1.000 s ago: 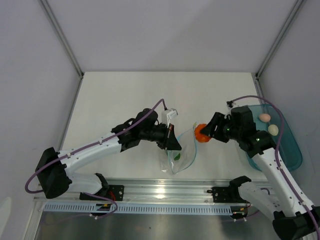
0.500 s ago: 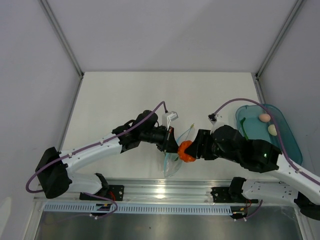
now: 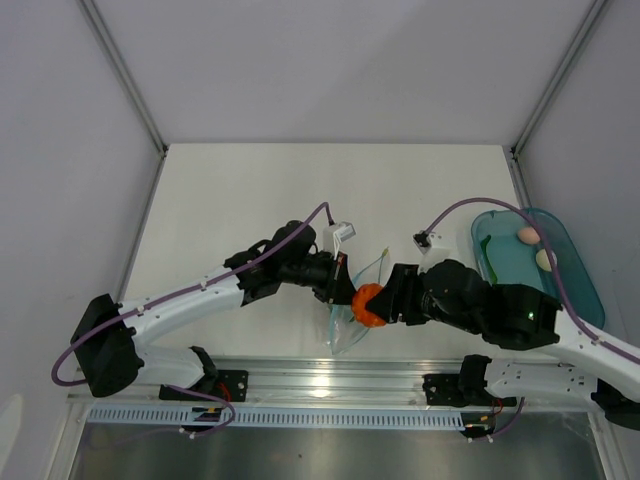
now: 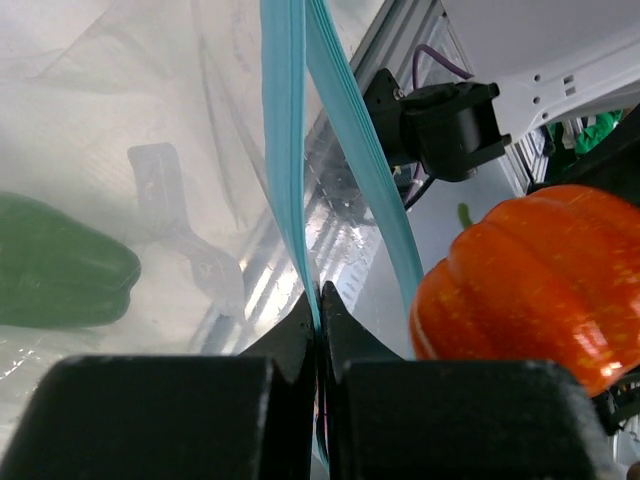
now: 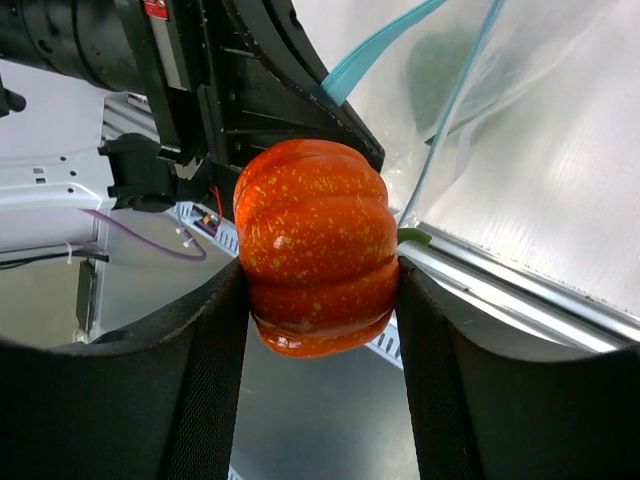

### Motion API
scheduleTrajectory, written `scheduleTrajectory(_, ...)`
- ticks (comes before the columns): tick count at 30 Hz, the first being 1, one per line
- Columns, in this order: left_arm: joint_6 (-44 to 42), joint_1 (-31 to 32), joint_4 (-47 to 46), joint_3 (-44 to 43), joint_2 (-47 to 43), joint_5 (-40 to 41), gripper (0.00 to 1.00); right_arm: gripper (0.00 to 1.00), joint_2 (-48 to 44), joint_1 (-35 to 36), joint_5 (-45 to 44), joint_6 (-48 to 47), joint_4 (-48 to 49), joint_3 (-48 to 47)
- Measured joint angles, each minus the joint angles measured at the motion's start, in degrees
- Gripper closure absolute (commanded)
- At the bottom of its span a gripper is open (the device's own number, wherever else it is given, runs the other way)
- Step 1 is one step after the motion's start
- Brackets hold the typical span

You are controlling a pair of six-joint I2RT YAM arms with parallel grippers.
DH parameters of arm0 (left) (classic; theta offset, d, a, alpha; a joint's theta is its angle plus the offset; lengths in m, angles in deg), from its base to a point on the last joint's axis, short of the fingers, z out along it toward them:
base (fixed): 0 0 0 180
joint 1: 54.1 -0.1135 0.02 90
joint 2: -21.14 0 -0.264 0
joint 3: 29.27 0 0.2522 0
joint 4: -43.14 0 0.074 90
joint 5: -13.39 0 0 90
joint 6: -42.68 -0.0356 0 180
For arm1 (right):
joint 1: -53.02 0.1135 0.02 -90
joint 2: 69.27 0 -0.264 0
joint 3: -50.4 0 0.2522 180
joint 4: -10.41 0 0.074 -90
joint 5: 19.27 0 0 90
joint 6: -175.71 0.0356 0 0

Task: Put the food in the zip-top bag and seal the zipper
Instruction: Place the fake vegetable in the zipper food storage bag.

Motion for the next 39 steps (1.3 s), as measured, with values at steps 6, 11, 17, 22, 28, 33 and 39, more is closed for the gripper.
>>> scheduleTrajectory(6,2.75,0.48,-3.23,1.60,-0.13,2.91,0.99,0.88,-1.36,0.17,-2.19,-0.35,2.54,5.46)
scheduleTrajectory(11,4.68,2.51,-4.76,1.64,-0.13,6.34,1.00,0.87,-2.75,0.00,-6.27,2.60,-0.72,6.93)
scheduleTrajectory(17,6.38,6.01,-6.23,1.64,-0.13,9.33,0.99,0.84,-6.36,-0.11,-8.57,6.49,-4.35,8.31)
scheduleTrajectory(22,7.23,7.80,-6.29,1.64,-0.46,10.54,0.99,0.75,-5.90,-0.11,-8.76,8.33,-5.46,9.88)
scheduleTrajectory(28,7.15,7.98,-5.86,1.57,-2.58,12.24,0.99,0.50,-1.70,-0.55,-8.79,8.46,-5.09,9.90)
scheduleTrajectory(33,7.13,8.00,-5.25,1.46,-3.10,13.07,0.99,0.30,0.94,-1.64,-8.74,6.73,-4.44,9.14)
scheduleTrajectory(39,6.67,8.00,-4.55,0.63,-2.64,13.07,0.99,0.02,0.63,-4.61,-8.09,3.91,-4.24,7.10)
